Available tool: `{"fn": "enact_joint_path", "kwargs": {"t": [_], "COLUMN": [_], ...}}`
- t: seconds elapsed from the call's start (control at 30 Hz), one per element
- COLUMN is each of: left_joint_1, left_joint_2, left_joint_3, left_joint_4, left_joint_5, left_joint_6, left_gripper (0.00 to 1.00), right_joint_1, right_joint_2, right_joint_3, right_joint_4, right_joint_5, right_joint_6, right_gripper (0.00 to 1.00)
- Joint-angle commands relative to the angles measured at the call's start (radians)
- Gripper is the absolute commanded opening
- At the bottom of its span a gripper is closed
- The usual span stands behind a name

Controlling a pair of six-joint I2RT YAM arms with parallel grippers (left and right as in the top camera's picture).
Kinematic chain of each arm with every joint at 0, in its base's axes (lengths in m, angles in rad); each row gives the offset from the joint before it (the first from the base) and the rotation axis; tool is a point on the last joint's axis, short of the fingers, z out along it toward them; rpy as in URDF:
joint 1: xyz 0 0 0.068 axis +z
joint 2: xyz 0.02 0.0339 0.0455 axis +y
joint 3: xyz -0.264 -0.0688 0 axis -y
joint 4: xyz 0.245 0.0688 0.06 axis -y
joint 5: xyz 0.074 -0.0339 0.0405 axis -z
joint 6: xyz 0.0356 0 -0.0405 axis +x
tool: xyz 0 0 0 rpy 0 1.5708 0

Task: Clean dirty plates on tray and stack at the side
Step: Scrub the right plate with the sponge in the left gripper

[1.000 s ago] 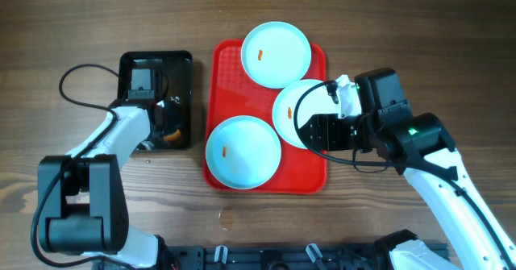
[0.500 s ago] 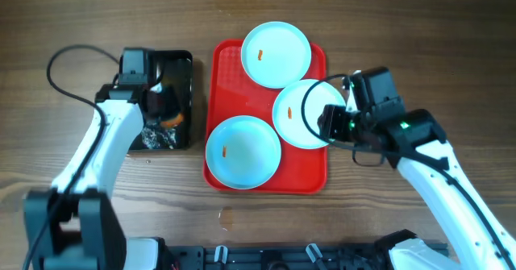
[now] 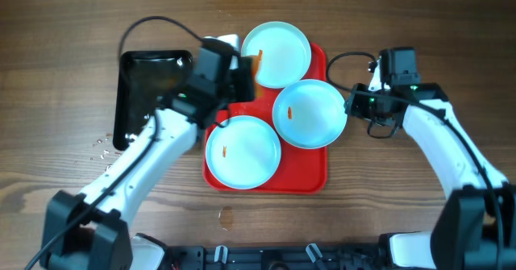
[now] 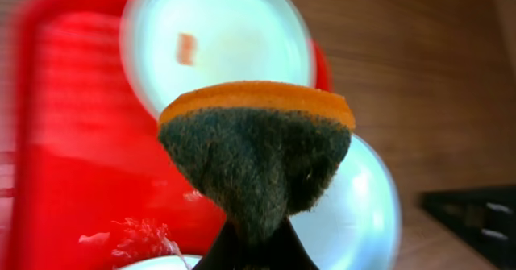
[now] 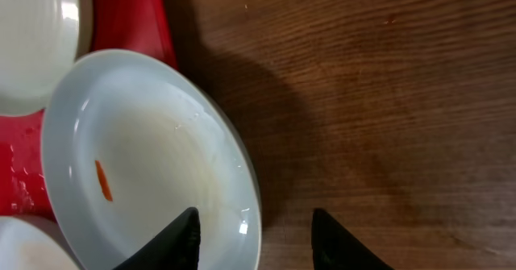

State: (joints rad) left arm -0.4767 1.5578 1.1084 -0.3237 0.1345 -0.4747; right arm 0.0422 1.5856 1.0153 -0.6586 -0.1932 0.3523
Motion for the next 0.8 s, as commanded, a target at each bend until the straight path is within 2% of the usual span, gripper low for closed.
{"fn": "enact_joint_path", "kwargs": {"t": [0.0, 0.1, 0.2, 0.27, 0.57, 0.77], "left_joint_1": [-0.055, -0.092, -0.119, -0.135, -0.227, -0.240], "left_joint_2": [0.072, 0.126, 0.159, 0.177, 0.292, 0.389], "left_joint_3": [0.008, 0.008, 0.008, 0.008, 0.008, 0.008], "left_joint_4": [0.063, 0.114, 0.135, 0.141, 0.234, 0.286], "left_joint_5": [0.018, 0.085, 0.085, 0.086, 0.085, 0.086], "left_joint_6": [-0.119, -0.140, -0.163, -0.172, -0.189, -0.230], "left_gripper": [0.04, 0.04, 0.04, 0.04, 0.04, 0.04], "right_joint_1": [-0.012, -0.011, -0.011, -0.011, -0.011, -0.011], "right_joint_2": [0.088, 0.137, 0.163, 0.166, 0.166, 0.166], "right_joint_3": [-0.008, -0.008, -0.008, -0.008, -0.008, -0.008], "right_joint_4": [0.016, 0.016, 0.024, 0.026, 0.027, 0.030], "right_joint_5": [-0.135, -0.136, -0.136, -0.127, -0.114, -0.114], "right_joint_6": [-0.100, -0.102, -0.101, -0.095, -0.087, -0.087], "right_gripper": [0.42, 0.39, 0.24, 0.19, 0.15, 0.12]}}
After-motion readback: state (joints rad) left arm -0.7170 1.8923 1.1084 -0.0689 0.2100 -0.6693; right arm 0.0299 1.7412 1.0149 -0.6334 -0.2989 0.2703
